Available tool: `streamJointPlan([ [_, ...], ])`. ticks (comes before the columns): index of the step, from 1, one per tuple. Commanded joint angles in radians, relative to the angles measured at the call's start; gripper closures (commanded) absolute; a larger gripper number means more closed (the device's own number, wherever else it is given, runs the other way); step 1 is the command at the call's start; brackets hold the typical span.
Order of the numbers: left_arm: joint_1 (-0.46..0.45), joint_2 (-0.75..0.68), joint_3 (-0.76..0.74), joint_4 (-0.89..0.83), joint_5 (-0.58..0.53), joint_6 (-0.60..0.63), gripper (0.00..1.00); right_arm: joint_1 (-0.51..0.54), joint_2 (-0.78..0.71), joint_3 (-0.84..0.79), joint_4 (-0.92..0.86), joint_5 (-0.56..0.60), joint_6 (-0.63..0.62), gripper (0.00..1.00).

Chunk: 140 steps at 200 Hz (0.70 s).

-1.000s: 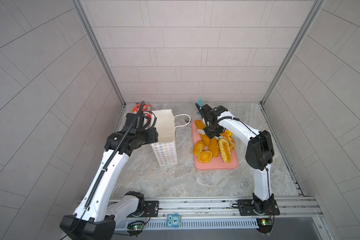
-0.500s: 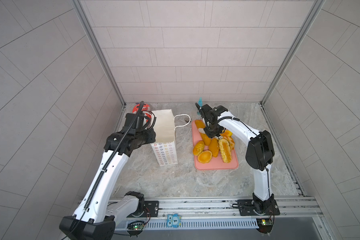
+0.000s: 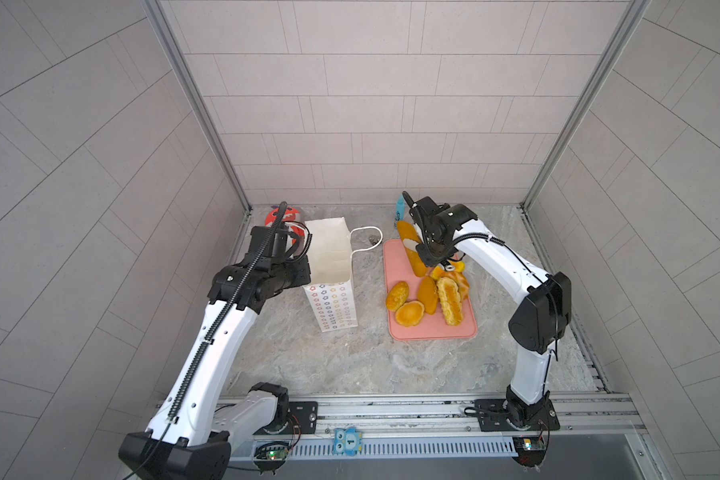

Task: Place the fake bread into the paper bag
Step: 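Lift the baguette with the tongs and swing it toward the paper bag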

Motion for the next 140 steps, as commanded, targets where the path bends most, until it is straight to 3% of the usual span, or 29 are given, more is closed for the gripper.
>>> streamJointPlan([
  [1, 0.006, -0.02, -0.011, 0.011, 0.009, -0.003, 0.93, -0.005, -0.076, -0.004, 0.007, 0.02, 0.021, 0.69],
  [140, 0.006, -0.036, -0.022, 0.018, 0.026, -0.001, 0.92, -0.01, -0.397, -0.116, 0.188, -0.066, 0.046, 0.7],
])
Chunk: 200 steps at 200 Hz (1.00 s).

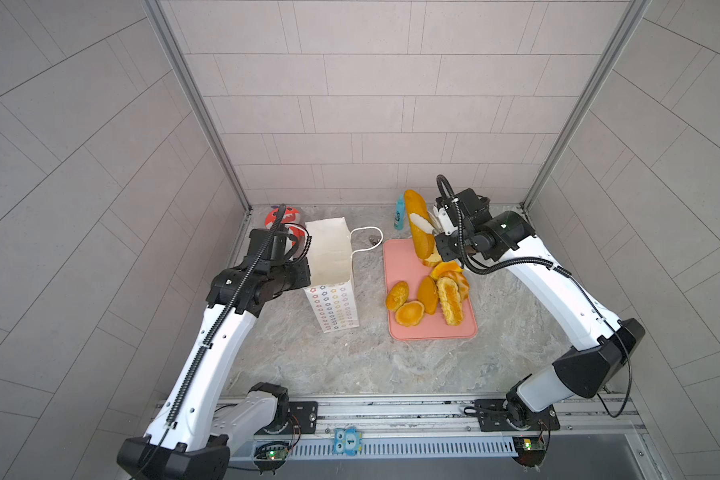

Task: Place the fake bread into the paper bag
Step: 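Lift the baguette with the tongs and swing it toward the paper bag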

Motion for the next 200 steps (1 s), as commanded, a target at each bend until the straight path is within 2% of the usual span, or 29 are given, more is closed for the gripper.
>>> streamJointPlan([
  [1, 0.006, -0.016, -0.006, 0.016, 0.01, -0.002, 0.93, -0.003, -0.052, 0.008, 0.061, -0.012, 0.017, 0.7],
  [89, 0.006, -0.019, -0.004, 0.023, 0.013, -0.002, 0.92, -0.001, -0.167, 0.045, 0.142, -0.139, 0.062, 0.69],
  [149, 0.006, -0.024, -0.001, 0.023, 0.014, -0.008, 0.86, 0.007, -0.201, 0.057, 0.2, -0.266, 0.111, 0.69],
  [200, 0.006, -0.027, -0.007, 0.024, 0.013, -0.014, 0.86, 0.067, -0.21, 0.087, 0.23, -0.286, 0.134, 0.68],
])
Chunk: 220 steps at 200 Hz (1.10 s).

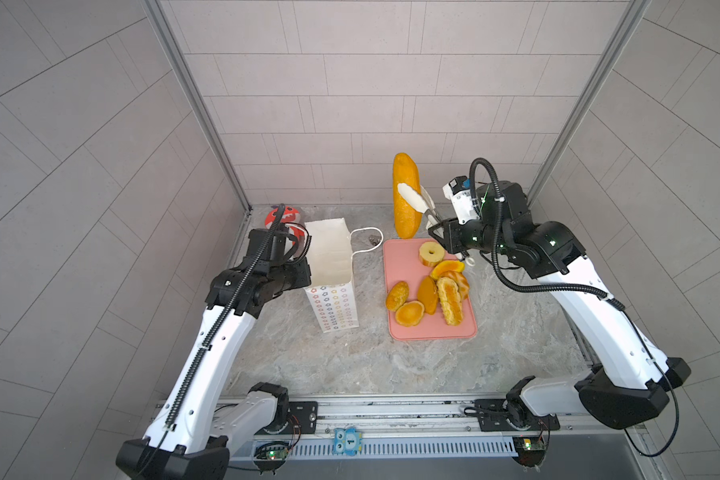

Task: Place the fake bread into the paper bag
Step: 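Lift the baguette with the tongs and swing it toward the paper bag, then lower the baguette into the bag held open by the left gripper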

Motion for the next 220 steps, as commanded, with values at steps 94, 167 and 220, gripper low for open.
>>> streamJointPlan([
  [94, 0.006, -0.027, -0.009, 0.014, 0.001, -0.022, 0.83, 0.176, 0.014, 0.12, 0.102, 0.015, 0.044, 0.69],
  [167, 0.006, -0.037, -0.023, 0.017, 0.004, -0.029, 0.9, 0.307, 0.107, 0.168, 0.099, 0.123, 0.055, 0.71],
  [220, 0.006, -0.039, -0.029, 0.026, 0.012, -0.035, 0.94, 0.351, 0.159, 0.175, 0.11, 0.172, 0.095, 0.72],
])
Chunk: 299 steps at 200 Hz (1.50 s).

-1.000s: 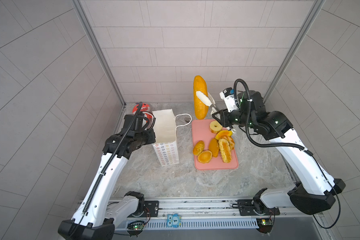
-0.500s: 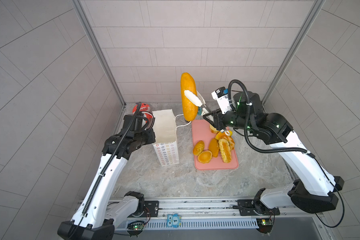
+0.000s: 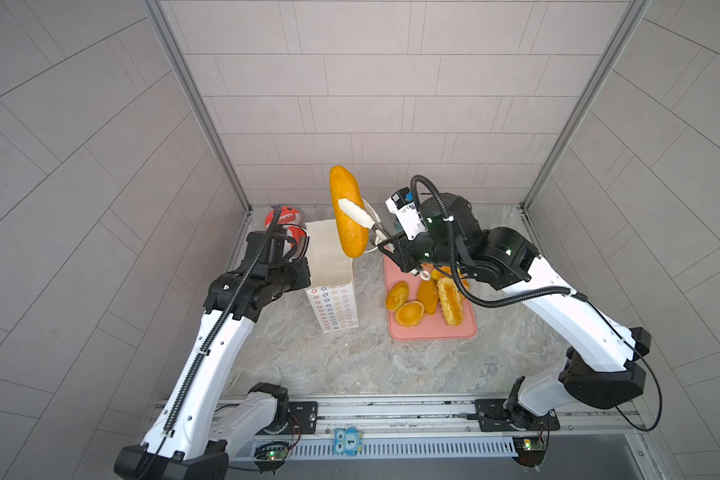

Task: Place the fake bread into the paper bag
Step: 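Lower the baguette into the bag held open by the left gripper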

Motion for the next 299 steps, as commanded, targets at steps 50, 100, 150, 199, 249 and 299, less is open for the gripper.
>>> streamJointPlan([
  [50, 0.006, -0.017, -0.016, 0.019, 0.01, -0.014, 0.95, 0.052, 0.045, 0.052, 0.063, 0.088, 0.034, 0.72],
  [100, 0.006, -0.018, -0.023, 0.025, 0.013, -0.02, 0.95, 0.082, 0.091, 0.073, 0.047, 0.139, 0.026, 0.73],
  [150, 0.006, -0.02, -0.028, 0.031, 0.015, -0.022, 0.95, 0.103, 0.13, 0.077, 0.032, 0.174, 0.017, 0.73],
  [199, 0.006, -0.022, -0.033, 0.031, 0.013, -0.025, 0.95, 0.124, 0.16, 0.076, 0.018, 0.19, 0.013, 0.73],
  [249, 0.006, -0.022, -0.036, 0.031, 0.014, -0.026, 0.95, 0.147, 0.179, 0.065, 0.0, 0.212, 0.01, 0.73],
  [299, 0.006, -0.021, -0.037, 0.033, 0.013, -0.024, 0.95, 0.16, 0.172, 0.036, 0.0, 0.228, 0.011, 0.71],
])
